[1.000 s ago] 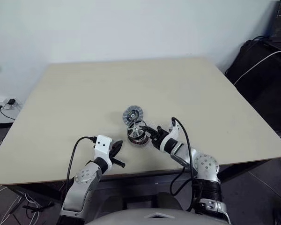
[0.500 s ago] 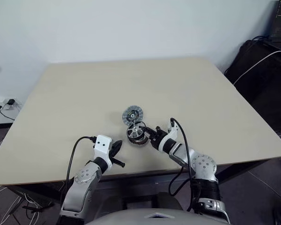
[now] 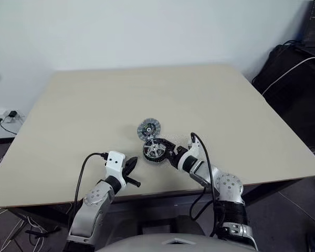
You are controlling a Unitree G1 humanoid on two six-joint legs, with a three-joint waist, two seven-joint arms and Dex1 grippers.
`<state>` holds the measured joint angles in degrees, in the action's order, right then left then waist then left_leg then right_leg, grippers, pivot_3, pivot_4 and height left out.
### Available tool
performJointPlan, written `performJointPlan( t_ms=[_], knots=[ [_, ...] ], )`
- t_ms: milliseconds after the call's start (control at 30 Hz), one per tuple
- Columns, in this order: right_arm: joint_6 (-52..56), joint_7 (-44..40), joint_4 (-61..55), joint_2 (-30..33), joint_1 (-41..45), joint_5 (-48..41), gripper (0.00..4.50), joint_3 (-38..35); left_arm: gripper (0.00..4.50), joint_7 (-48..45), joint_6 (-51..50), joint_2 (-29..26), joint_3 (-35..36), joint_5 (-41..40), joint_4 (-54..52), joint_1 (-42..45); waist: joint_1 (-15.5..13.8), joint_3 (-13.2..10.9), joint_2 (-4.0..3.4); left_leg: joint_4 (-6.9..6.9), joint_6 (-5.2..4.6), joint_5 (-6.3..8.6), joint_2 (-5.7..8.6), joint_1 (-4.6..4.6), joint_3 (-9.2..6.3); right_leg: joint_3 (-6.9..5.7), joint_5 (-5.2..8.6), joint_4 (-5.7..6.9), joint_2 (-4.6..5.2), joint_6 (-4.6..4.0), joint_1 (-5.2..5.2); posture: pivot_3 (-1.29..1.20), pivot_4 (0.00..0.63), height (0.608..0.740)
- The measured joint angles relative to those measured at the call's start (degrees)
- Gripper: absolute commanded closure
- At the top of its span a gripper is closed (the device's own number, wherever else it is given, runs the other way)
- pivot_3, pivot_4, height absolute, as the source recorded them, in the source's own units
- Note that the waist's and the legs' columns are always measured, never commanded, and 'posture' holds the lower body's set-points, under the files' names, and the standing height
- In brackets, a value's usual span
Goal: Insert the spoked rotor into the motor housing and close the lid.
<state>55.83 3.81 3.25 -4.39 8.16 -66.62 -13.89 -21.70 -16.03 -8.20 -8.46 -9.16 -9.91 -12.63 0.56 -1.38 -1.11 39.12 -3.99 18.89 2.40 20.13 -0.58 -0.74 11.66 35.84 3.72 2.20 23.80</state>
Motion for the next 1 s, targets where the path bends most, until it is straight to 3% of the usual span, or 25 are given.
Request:
performJointPlan(
  t_ms=[333,467,533,633,733,933,1000],
  knots=[
    [0.01,2.45,-9.59,3.04,-2.16,1.49,0.03,0.12,4.50,0.01,0.00,-0.04,-0.04,-0.02,0.00,0.08,-0.09,0.00,0.00,0.01,-0.03,0.01,0.03,0.13,0.01,-0.01,-0.16,-0.02,0.00,0.27,0.14,0.00,0.000,0.740],
    [-2.92,1.04,-15.54,8.61,-2.11,11.40,0.03,6.99,4.50,-0.13,-0.02,-0.05,-0.11,-0.03,0.00,0.37,0.00,-0.01,-0.01,0.01,-0.02,0.01,0.02,0.15,0.05,-0.01,-0.14,-0.01,-0.05,0.25,0.19,0.00,0.000,0.740],
    [-5.79,-0.66,-17.44,12.72,-1.75,19.57,0.42,13.64,4.50,-0.16,-0.03,-0.05,-0.11,-0.03,0.00,0.60,0.05,-0.01,0.00,0.04,-0.01,0.00,0.03,0.14,0.07,-0.02,-0.14,-0.02,-0.07,0.25,0.18,0.00,0.000,0.740],
    [-13.30,-4.12,-17.57,22.77,0.85,38.53,1.29,30.59,4.50,-0.29,-0.07,-0.15,-0.15,-0.04,0.00,0.81,0.05,0.01,0.12,0.07,-0.02,-0.01,0.05,0.10,0.18,-0.02,0.00,-0.01,-0.11,0.02,0.15,0.00,0.000,0.740],
    [-18.06,-6.63,-14.99,24.18,3.16,49.42,2.26,40.07,4.50,-0.48,-0.10,-0.22,-0.20,-0.04,0.00,0.89,0.07,0.01,0.22,0.06,0.21,-0.14,0.03,0.08,0.16,0.02,-0.01,0.01,-0.18,0.00,0.14,0.00,0.000,0.740],
    [-22.12,-11.36,-7.44,20.82,5.61,58.47,4.25,46.06,4.50,-0.62,-0.11,-0.26,-0.38,-0.04,0.00,0.94,-0.33,0.01,0.40,0.11,0.14,-0.10,0.07,0.00,0.04,0.00,-0.02,0.00,-0.17,0.01,-0.03,0.00,0.000,0.740],
    [-23.07,-12.37,-5.34,19.52,6.50,60.12,4.47,45.87,4.50,-0.61,-0.11,-0.25,-0.39,-0.04,0.00,0.78,-0.30,0.01,0.41,0.11,0.15,-0.11,0.06,-0.02,0.03,0.00,-0.04,0.00,-0.17,0.02,-0.03,0.00,0.000,0.740]
  ],
)
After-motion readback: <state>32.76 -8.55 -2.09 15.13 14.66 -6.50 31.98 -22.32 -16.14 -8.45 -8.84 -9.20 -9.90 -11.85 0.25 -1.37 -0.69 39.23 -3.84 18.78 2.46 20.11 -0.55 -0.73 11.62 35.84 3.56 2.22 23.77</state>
